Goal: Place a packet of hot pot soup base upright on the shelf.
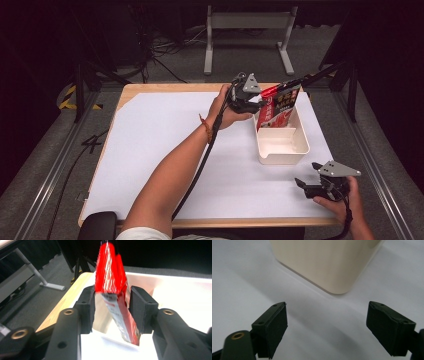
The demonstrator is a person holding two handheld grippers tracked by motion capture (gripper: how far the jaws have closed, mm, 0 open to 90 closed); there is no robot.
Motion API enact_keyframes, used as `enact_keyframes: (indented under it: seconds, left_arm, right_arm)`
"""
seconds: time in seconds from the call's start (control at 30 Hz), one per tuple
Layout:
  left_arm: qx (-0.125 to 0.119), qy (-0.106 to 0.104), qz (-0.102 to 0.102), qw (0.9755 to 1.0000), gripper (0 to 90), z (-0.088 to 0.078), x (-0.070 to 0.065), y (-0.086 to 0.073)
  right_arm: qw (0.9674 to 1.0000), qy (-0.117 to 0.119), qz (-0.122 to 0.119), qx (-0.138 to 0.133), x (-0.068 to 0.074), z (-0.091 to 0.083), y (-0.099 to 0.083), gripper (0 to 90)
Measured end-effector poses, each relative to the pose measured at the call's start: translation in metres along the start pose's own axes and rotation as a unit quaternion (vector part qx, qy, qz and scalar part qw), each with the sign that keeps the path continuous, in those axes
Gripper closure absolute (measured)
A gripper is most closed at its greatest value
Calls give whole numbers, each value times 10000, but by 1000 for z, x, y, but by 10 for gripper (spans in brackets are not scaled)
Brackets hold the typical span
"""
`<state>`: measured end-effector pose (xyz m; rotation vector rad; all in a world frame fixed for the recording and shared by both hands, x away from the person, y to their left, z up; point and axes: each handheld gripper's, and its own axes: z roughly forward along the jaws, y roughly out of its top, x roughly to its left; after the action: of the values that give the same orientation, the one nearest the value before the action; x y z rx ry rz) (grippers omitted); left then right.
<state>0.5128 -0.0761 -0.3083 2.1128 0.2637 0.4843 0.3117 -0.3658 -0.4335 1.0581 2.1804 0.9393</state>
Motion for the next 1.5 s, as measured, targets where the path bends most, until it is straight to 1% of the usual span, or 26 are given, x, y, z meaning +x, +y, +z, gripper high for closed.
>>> enact_keyframes:
  seconds: [0.07, 0.17, 0.2, 0.23, 0.27, 0.33, 0.37, 0.4, 0.47, 0.53, 0.6, 0.67, 0.7, 0.77, 0.8, 0.87, 0.93, 0.97, 1.0, 1.07, 1.17, 1.23, 1.37, 1.4, 1.5]
  left_arm:
    - [102, 41, 70, 9999, 528, -1, -1, -2]
    - [133, 26, 84, 9999, 507, -4, -1, -5]
    - [183, 70, 67, 9998, 493, -5, -1, -6]
    - [209, 168, 113, 9996, 464, -6, -1, -7]
    - [251, 201, 91, 9994, 424, -7, -2, -8]
    - [279, 248, 117, 9992, 397, -9, -2, -10]
    - [327, 247, 92, 9991, 387, -10, -2, -11]
    - [328, 247, 94, 9991, 362, -11, -2, -12]
    - [361, 299, 99, 9988, 342, -13, -3, -13]
    - [366, 293, 108, 9988, 309, -16, -4, -15]
    - [390, 352, 160, 9985, 289, -18, -5, -16]
    - [454, 326, 140, 9983, 259, -21, -5, -17]
    - [449, 356, 129, 9983, 240, -22, -6, -18]
    - [422, 331, 143, 9985, 211, -25, -6, -19]
    - [444, 350, 117, 9983, 199, -27, -7, -20]
    - [519, 383, 127, 9978, 175, -29, -8, -22]
    - [505, 395, 124, 9979, 158, -30, -7, -24]
    - [515, 355, 49, 9980, 141, -31, -8, -26]
    - [530, 367, 56, 9979, 130, -32, -7, -27]
    - [535, 411, 41, 9977, 121, -33, -8, -30]
    - [627, 400, 101, 9972, 93, -35, -8, -35]
    - [689, 380, 51, 9969, 91, -36, -8, -38]
    - [728, 383, 61, 9966, 89, -40, -7, -45]
    - [739, 382, 92, 9965, 86, -41, -7, -46]
    - [742, 380, 64, 9965, 82, -47, -8, -52]
  right_arm:
    - [10000, 12, -13, 5, 1, 0, 0, 167]
    - [10000, 10, -3, -4, 0, 0, 0, 167]
    - [10000, 3, -4, 0, 0, 0, 0, 167]
    - [10000, 2, -3, 0, 0, 0, 0, 168]
    - [10000, 4, -4, 3, 0, 0, 0, 168]
    - [10000, 5, -10, 6, 1, 0, 0, 168]
    - [10000, 7, -14, 5, 1, 0, 0, 168]
    - [10000, 8, -15, 5, 1, 0, 0, 168]
    - [10000, 6, -19, 11, 1, 0, 0, 168]
    - [10000, 1, -21, 22, 1, 0, 0, 168]
    - [10000, 2, -25, 22, 1, 0, 0, 168]
    - [10000, 8, -20, 22, 1, 1, 0, 168]
    - [10000, 8, -24, 22, 1, 1, 0, 168]
    - [10000, 9, -34, 25, 2, 1, 0, 168]
    - [10000, 5, -37, 29, 2, 1, 0, 168]
    - [10000, 4, -36, 30, 2, 1, 0, 168]
    - [10000, 3, -37, 32, 2, 1, 0, 168]
    - [10000, 11, -30, 31, 2, 1, 0, 168]
    - [10000, 6, -37, 35, 2, 1, 0, 168]
    - [10000, 11, -32, 34, 2, 1, 0, 168]
    - [10000, 9, -28, 34, 2, 0, 0, 168]
    - [10000, 5, -26, 38, 2, 0, 0, 168]
    - [10000, 9, -37, 49, 2, 1, 0, 169]
    - [10000, 11, -45, 51, 2, 1, 0, 168]
    - [10000, 10, -52, 43, 2, 1, 0, 168]
